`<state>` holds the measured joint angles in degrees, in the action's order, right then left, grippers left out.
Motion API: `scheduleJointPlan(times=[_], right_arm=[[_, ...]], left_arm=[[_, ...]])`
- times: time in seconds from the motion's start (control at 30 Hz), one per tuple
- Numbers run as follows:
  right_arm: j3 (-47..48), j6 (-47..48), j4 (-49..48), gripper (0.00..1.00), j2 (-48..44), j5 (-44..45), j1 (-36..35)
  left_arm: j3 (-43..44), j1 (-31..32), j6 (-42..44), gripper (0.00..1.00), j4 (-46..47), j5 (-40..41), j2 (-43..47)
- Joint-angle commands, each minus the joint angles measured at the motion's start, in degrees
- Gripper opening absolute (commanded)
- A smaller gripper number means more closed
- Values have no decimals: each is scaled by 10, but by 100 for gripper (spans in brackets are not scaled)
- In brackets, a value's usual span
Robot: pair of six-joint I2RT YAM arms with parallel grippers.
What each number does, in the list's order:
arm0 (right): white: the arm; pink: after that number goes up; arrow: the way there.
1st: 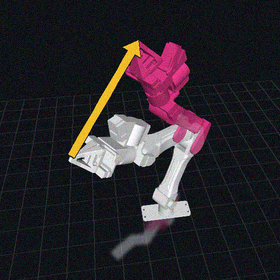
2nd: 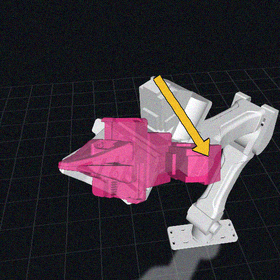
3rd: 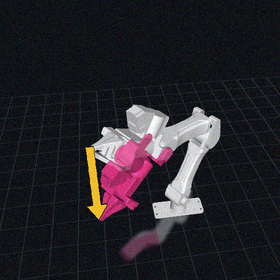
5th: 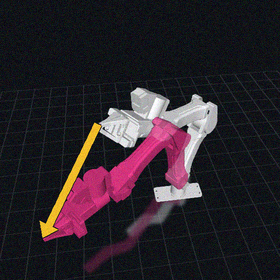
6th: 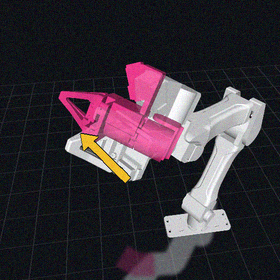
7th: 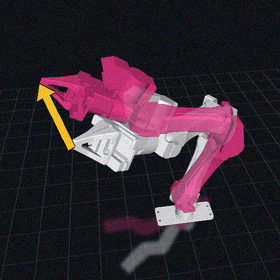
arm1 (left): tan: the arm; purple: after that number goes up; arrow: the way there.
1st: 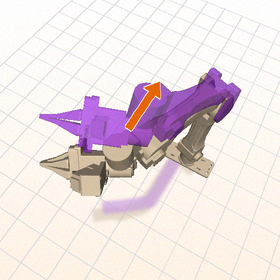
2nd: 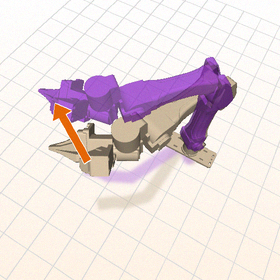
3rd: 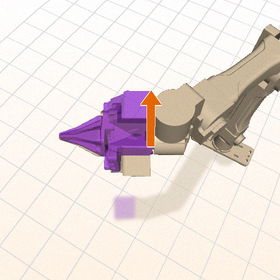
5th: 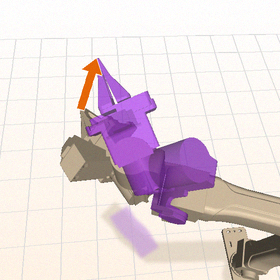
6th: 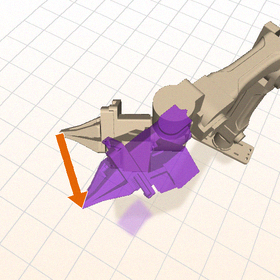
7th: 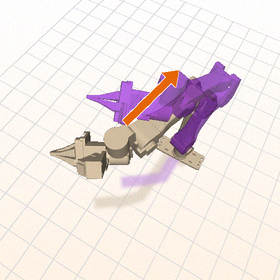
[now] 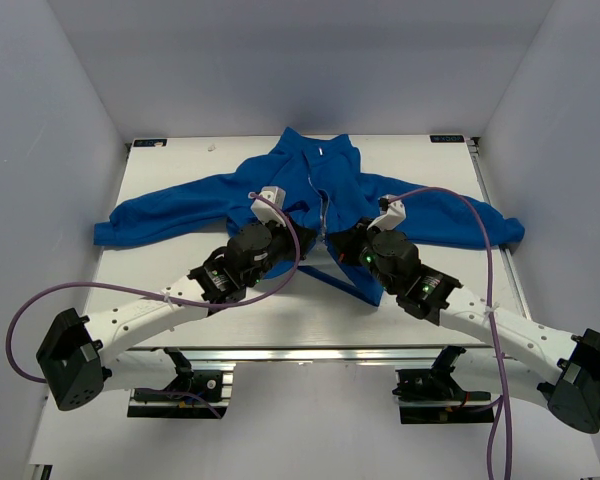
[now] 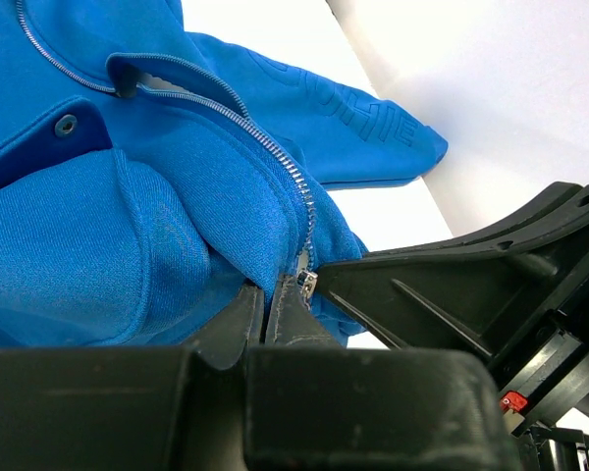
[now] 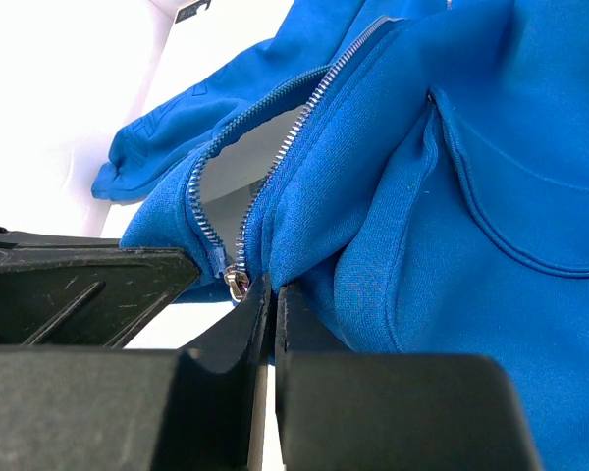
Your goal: Zip up the jacket
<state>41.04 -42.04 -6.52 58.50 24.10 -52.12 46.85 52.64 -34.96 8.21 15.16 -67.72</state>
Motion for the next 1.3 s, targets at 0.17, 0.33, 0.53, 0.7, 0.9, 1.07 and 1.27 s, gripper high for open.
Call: scheduleJointPlan(times=[0.17, 0.33, 0.53, 0.7, 0.9, 1.07, 1.27], right_arm=[[4, -10, -31, 0, -2, -3, 3], [5, -11, -24, 0, 4, -4, 2], [11, -7, -21, 0, 8, -4, 2], [12, -6, -22, 0, 6, -2, 2], [12, -7, -36, 0, 4, -8, 2], [18, -12, -43, 0, 2, 2, 2], [19, -16, -54, 0, -2, 5, 2]], left_arm=[[16, 5, 0, 0, 29, -12, 13], [15, 5, 1, 0, 30, -11, 19], [18, 5, 2, 0, 28, -10, 21], [18, 5, 4, 0, 30, -9, 19], [22, 5, 1, 0, 29, -16, 8], [21, 5, -2, 0, 29, -25, 5], [15, 5, -4, 0, 27, -22, 6]])
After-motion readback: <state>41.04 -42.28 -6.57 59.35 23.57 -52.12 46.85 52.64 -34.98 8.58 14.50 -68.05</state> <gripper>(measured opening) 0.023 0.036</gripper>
